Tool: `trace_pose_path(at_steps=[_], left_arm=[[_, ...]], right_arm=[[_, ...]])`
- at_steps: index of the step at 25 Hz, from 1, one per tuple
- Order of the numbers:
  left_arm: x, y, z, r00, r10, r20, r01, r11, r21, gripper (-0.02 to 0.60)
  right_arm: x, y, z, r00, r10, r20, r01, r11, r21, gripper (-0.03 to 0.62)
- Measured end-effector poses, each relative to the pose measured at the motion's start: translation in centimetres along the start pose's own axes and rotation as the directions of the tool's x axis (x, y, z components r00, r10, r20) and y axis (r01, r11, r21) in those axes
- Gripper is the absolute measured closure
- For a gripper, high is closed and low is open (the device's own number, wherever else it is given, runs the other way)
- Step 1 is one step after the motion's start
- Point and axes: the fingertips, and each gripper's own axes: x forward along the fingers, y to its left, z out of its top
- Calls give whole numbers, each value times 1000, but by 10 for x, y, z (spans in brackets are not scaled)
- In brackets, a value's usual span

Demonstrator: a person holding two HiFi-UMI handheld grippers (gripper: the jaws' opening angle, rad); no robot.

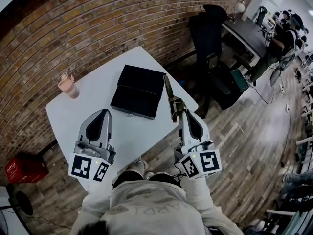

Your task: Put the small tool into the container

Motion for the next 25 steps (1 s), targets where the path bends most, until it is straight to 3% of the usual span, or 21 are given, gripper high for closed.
trace_pose_path(at_steps=[11, 25], left_arm=[[18, 50, -24, 998, 46, -46, -47, 998, -30, 577], [21, 88, -44, 992, 96, -79, -100, 994, -49, 577]], right_arm=[[72, 15, -55, 982, 112, -155, -127, 988, -91, 582], [133, 40, -133, 904, 240, -354, -332, 916, -225, 583]])
